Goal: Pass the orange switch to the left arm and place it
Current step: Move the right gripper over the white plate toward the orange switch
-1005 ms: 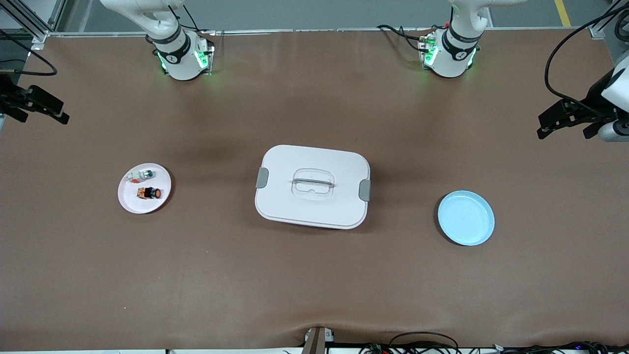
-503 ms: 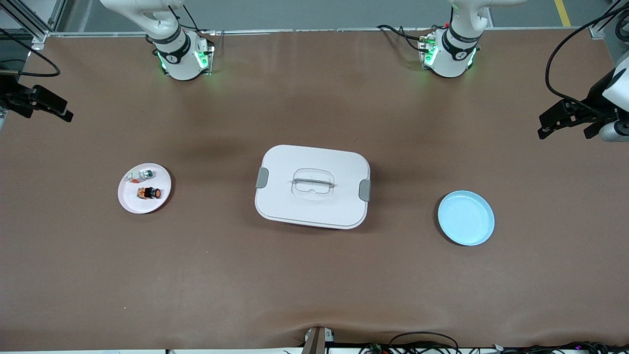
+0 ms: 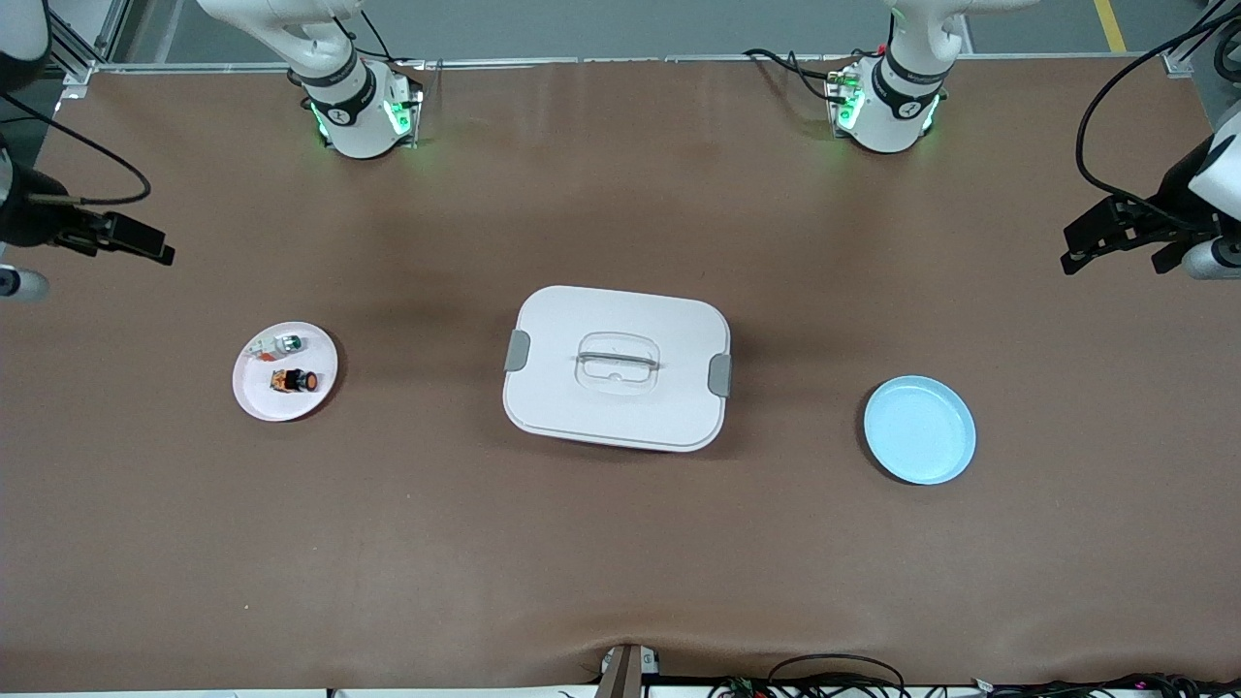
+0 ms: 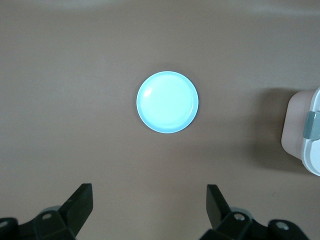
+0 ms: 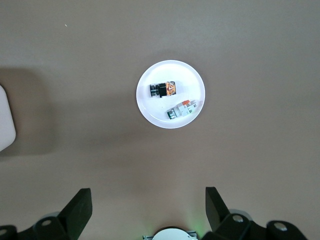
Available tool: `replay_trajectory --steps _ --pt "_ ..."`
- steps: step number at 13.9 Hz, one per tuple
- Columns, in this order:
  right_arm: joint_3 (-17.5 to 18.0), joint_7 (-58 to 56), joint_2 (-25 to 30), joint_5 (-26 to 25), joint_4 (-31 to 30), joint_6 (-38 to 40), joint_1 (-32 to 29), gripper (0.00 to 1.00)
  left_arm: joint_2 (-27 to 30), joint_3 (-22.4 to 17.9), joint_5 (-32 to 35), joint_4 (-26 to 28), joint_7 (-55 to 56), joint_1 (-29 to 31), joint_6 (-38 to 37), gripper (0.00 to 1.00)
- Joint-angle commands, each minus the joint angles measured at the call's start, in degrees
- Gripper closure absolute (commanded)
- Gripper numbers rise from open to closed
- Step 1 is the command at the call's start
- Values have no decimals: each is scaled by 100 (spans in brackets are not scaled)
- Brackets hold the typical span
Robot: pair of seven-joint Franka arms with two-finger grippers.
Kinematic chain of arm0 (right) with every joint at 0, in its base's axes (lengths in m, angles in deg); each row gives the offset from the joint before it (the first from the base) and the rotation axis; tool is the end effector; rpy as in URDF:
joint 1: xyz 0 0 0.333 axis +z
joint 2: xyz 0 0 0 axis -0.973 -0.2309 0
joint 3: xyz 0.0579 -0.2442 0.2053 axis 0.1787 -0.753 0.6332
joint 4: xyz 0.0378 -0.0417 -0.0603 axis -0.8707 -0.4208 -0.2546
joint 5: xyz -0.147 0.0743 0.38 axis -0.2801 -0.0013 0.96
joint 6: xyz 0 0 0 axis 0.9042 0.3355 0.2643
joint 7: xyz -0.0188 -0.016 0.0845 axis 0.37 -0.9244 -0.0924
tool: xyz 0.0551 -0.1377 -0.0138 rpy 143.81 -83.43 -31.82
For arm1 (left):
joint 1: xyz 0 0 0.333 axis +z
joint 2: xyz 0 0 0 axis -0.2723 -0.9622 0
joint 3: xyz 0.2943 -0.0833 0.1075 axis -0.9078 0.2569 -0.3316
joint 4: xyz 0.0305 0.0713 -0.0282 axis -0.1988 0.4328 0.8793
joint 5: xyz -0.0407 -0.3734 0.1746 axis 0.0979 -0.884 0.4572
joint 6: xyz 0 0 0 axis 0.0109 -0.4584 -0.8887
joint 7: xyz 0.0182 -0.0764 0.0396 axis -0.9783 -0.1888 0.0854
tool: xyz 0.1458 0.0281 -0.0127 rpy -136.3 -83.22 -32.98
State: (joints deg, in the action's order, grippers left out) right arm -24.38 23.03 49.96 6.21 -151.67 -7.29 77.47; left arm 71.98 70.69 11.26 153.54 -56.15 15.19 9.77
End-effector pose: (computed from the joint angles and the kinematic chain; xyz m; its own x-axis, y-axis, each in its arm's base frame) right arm 0.5583 -0.0398 0.5308 0.9745 -0.1389 -0.1763 -0.1417 -0.9899 -0.0033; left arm 0.5770 -0.0250 0.5975 0.9982 -0.0051 0.0591 -0.0049 -1.0000 -0.0047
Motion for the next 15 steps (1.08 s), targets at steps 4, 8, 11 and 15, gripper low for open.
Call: replay_trajectory --steps 4,8,11,15 --pt "25 30 -943 21 476 154 -82 0 -30 -8 -63 -133 -139 17 -107 0" --pt "25 3 -1138 21 485 84 -83 0 -30 1 -54 -133 -122 8 -107 0" --pt "34 38 -1147 21 328 -134 23 0 -47 9 -63 -229 -122 8 -107 0" --pt "34 38 -1121 39 -348 -1117 -30 0 -47 1 -63 -221 -130 26 -107 0"
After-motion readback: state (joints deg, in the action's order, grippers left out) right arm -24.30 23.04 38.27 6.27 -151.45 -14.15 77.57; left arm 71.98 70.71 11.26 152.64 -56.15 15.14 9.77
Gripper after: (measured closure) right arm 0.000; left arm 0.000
